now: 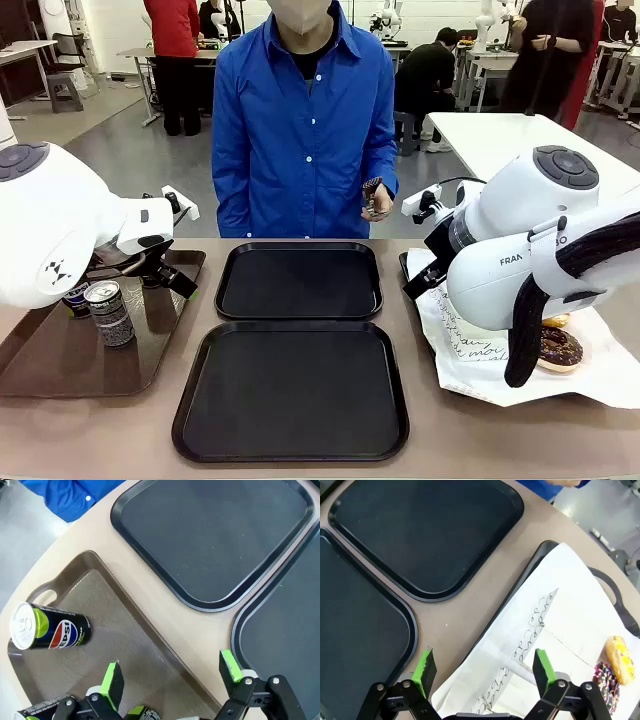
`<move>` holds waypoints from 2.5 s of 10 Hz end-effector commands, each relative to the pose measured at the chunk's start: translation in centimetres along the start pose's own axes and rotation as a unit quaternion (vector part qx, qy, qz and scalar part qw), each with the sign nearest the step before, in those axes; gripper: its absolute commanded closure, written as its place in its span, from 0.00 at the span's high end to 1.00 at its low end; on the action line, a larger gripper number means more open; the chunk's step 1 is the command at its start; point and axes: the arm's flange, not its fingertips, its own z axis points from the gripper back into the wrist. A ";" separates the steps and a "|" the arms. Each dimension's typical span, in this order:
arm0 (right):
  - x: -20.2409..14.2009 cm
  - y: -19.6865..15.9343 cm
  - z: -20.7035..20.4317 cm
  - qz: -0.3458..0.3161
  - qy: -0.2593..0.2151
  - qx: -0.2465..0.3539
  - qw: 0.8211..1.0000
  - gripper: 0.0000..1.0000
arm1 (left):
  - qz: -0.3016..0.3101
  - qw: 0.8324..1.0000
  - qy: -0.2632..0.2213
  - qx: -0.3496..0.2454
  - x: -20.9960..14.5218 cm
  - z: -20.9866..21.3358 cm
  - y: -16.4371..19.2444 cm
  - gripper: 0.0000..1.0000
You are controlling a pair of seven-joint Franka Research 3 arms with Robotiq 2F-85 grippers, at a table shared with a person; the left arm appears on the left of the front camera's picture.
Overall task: Set up donuts and drinks on trays.
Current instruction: Pick up one Pepsi coke and place it on the Flat Tray.
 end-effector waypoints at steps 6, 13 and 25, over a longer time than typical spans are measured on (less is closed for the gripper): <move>0.0 0.0 0.0 0.000 0.000 0.000 1.000 1.00 | 0.000 1.000 0.000 0.000 0.0 0.0 0.0 1.00; 0.0 0.0 0.0 0.000 0.000 0.000 1.000 1.00 | 0.000 1.000 0.000 0.000 0.0 0.0 0.0 1.00; -13.2 5.1 17.0 0.027 0.079 0.007 0.996 1.00 | -0.013 0.998 0.046 0.032 -14.7 12.2 -0.8 1.00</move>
